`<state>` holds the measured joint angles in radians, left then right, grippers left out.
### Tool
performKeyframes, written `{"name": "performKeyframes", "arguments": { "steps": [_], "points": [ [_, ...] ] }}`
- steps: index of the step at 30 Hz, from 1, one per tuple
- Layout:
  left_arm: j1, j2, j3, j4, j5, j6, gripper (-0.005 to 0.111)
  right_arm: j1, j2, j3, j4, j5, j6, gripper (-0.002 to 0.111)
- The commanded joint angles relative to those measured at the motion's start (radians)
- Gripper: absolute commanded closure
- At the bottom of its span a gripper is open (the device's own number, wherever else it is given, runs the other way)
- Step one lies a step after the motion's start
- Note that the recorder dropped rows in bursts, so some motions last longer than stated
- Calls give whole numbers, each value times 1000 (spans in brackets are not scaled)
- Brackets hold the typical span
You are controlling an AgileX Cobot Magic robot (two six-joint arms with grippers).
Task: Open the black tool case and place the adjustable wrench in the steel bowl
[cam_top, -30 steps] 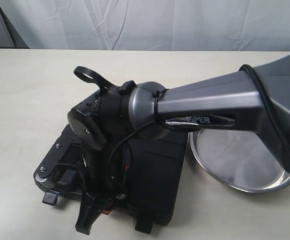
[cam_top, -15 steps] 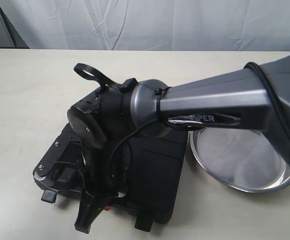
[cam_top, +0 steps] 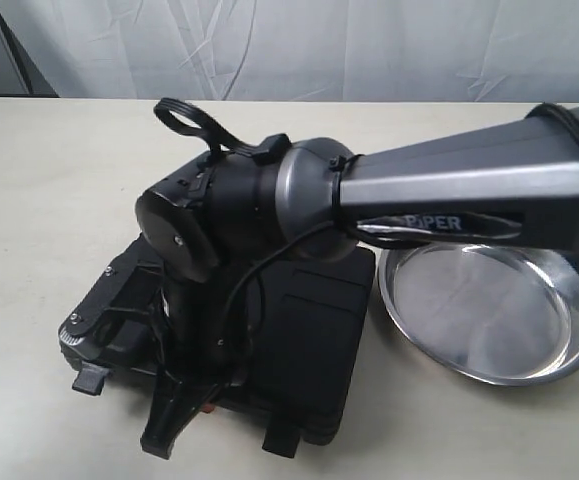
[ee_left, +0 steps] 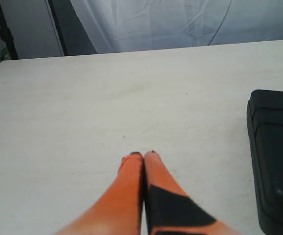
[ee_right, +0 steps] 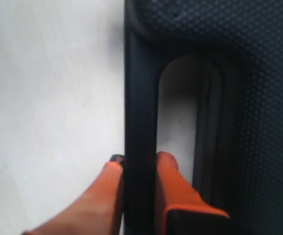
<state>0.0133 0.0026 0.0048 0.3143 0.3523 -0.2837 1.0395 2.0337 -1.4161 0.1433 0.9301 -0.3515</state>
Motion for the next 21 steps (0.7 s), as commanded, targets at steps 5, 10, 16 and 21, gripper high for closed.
{"name": "performKeyframes", "arguments": {
  "steps": [5, 10, 16, 21],
  "points": [
    [4, -3, -5, 5, -9, -1, 107, -3, 41, -5, 19, -21, -5, 109],
    [4, -3, -5, 5, -9, -1, 107, -3, 41, -5, 19, -50, -5, 109],
    [4, -3, -5, 5, -9, -1, 107, -3, 41, -5, 19, -70, -5, 75],
    [4, -3, -5, 5, -9, -1, 107, -3, 41, -5, 15, -65, -5, 95]
  ]
}}
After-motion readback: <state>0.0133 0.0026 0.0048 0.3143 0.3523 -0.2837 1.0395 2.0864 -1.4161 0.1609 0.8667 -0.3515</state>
